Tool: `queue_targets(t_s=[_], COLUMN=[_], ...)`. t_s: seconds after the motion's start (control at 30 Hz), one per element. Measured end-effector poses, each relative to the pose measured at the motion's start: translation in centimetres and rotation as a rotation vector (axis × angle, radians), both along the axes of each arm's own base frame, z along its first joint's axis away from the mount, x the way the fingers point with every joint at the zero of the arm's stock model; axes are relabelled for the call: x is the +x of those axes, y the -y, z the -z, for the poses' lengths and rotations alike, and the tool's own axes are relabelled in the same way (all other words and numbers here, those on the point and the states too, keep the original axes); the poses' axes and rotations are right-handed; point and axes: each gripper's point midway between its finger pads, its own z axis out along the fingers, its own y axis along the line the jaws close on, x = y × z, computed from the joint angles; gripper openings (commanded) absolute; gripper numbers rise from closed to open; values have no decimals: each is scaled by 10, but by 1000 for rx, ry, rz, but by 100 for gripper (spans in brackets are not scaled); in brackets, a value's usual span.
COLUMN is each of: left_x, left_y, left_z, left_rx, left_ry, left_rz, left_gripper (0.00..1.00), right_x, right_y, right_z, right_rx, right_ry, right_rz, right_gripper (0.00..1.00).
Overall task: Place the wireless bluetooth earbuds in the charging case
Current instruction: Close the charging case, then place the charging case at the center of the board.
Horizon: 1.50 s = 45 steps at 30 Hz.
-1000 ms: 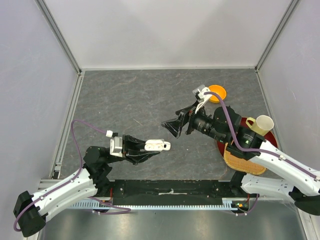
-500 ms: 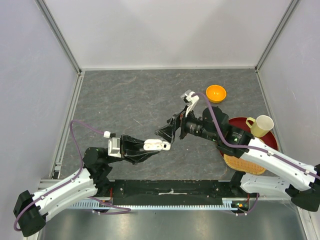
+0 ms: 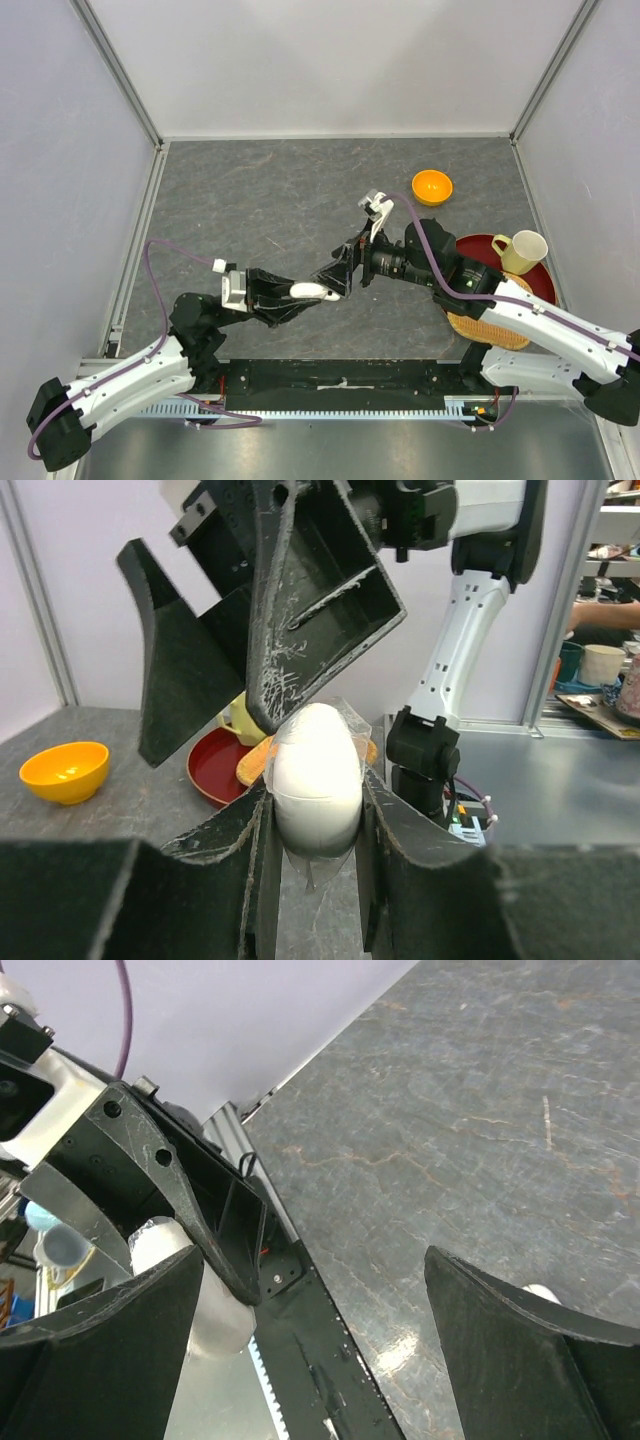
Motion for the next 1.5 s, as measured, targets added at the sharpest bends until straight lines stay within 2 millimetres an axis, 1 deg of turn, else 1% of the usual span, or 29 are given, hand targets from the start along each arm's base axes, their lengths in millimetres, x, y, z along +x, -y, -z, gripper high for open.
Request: queue_targets(t_s=[0.1,0.17,0.23,0.27,0.37,0.43,0.47,0.5,0.53,0.6,0.63,0.7,0.87,0.97,1.27,1.43,1.5], left_x=[10,21,35,44,68,78,84,87,89,91,91,90,94,92,72,76,77], left_y=[0,1,2,3,5,5,6,6,6,4,3,1,-2,-5,-24,-26,-25], left_z=[5,12,20,22,31,43,56,66,80,111,122,138,153,162,216,224,228], left_rx=[10,34,77,102,179,232,276,302,339,417,443,474,486,486,532,520,522], left_ry=[-50,-136,-251,-311,-485,-576,-636,-671,-719,-812,-849,-914,-1002,-1045,-1196,-1229,-1239], left_rz=[-41,-84,-142,-175,-284,-340,-374,-390,-411,-446,-456,-470,-497,-498,-519,-530,-522], left_gripper=[2,2,2,2,2,2,2,2,2,2,2,2,3,4,9,10,13], right_x=[10,21,36,44,59,64,65,65,65,64,64,62,61,60,59,60,61], right_y=[9,20,39,51,80,95,99,103,106,110,113,117,123,125,125,124,124], right_z=[3,9,19,26,42,50,53,57,60,66,68,71,66,64,71,75,76], right_rx=[-6,-20,-30,-39,-57,-64,-64,-63,-63,-68,-70,-71,-37,-23,-32,-46,-52], right_ry=[7,-3,-39,-62,-117,-143,-154,-166,-173,-190,-197,-208,-213,-213,-229,-231,-232], right_rz=[81,177,327,422,605,690,715,737,751,770,780,793,812,818,823,824,824], right_gripper=[98,98,98,98,98,98,98,98,98,98,98,98,98,98,98,98,98])
